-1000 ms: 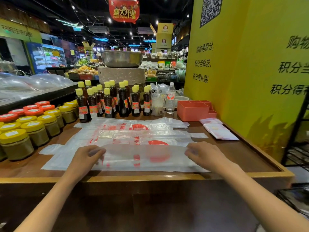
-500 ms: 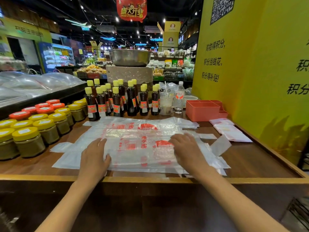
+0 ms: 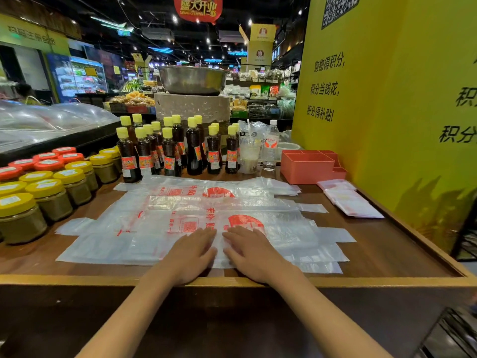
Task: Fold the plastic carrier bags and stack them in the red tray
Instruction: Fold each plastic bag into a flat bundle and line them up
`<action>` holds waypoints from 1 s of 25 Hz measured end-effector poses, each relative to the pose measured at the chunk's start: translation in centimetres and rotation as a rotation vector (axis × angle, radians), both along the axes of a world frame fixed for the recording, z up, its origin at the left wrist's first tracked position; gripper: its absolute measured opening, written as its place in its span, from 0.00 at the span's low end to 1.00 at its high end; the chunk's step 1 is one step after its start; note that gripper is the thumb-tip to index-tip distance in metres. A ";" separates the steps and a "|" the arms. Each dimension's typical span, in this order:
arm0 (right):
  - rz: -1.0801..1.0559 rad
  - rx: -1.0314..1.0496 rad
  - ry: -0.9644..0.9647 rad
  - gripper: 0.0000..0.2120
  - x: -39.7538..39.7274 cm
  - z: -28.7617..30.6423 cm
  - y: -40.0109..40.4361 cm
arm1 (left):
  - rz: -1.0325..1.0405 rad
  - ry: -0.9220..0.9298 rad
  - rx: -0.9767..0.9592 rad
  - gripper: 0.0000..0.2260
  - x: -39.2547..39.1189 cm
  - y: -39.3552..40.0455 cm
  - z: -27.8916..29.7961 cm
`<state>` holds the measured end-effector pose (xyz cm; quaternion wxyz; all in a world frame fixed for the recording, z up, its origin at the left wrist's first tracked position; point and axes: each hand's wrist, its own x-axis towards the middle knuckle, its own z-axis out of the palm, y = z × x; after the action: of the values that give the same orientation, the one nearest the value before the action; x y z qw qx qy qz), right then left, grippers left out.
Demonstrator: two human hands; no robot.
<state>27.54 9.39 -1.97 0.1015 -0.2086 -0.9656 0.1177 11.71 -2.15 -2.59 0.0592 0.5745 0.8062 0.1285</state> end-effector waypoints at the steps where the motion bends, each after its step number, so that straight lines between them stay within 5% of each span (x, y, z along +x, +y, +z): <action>1: -0.013 -0.010 -0.041 0.24 -0.1 -0.1 0.2 | -0.002 0.017 -0.051 0.26 -0.2 0.1 0.0; 8: -0.087 0.000 -0.248 0.30 2.5 -0.2 3.1 | 0.044 0.062 -0.221 0.32 -2.5 -1.1 0.3; 14: -0.280 -0.023 -0.248 0.35 7.3 -0.3 6.5 | 0.101 -0.001 -0.216 0.64 -5.3 -3.4 0.7; 18: -0.245 -0.022 -0.096 0.36 7.2 0.1 5.3 | 0.104 -0.050 -0.030 0.59 -4.9 -3.7 0.6; 25: -0.146 -0.181 0.078 0.34 8.3 1.3 3.8 | 0.071 -0.077 0.092 0.31 -3.4 -4.8 1.4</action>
<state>35.85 13.15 -0.63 0.1279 -0.2820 -0.9286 0.2048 8.32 -6.92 -1.16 0.0593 0.5423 0.8164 0.1895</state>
